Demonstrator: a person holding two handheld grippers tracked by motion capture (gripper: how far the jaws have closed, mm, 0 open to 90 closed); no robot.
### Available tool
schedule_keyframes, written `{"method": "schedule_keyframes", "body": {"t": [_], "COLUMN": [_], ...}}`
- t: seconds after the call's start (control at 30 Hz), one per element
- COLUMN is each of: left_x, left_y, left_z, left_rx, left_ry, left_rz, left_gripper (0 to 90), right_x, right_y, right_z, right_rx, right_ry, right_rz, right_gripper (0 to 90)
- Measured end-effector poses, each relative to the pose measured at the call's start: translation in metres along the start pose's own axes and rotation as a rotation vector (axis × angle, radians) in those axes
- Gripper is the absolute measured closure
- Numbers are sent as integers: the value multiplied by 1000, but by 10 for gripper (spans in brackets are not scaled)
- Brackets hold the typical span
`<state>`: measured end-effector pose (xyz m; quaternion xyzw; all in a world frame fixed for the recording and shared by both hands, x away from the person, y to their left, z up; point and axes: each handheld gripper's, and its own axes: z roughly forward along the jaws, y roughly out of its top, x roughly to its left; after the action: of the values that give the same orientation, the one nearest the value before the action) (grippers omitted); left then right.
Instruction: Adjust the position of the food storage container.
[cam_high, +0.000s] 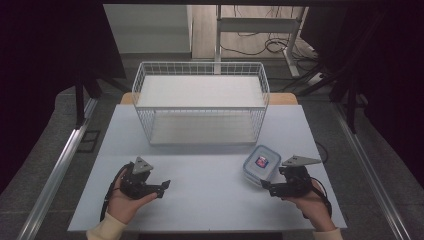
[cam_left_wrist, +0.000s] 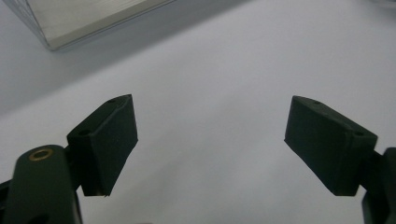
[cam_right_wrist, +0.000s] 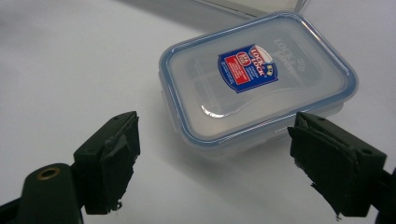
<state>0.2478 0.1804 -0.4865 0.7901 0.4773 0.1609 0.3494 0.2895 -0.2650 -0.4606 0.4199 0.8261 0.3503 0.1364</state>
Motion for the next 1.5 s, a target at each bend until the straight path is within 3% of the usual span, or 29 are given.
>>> {"method": "schedule_keyframes", "body": {"t": [0.57, 0.8, 1.17, 1.3, 1.5], "left_x": [-1, -4, -1, -2, 0], "left_y": [1, 2, -1, 1, -2], "left_z": [-4, -2, -4, -5, -5], "left_rx": [-18, -5, -7, -13, -6], "left_ry": [-36, -38, -38, -47, -58], "left_rz": [-5, 30, 15, 19, 2], "left_gripper": [153, 154, 155, 155, 158], "right_x": [-4, -4, -3, -6, -29], "right_y": [1, 3, 7, 18, 59], "right_z": [-9, -8, -9, -9, 9], "right_rx": [-10, -5, 1, 1, 117], "right_ry": [-14, -16, -29, -18, -24], "right_rz": [6, 5, 5, 14, -14], "right_gripper": [184, 200, 229, 281, 475]}}
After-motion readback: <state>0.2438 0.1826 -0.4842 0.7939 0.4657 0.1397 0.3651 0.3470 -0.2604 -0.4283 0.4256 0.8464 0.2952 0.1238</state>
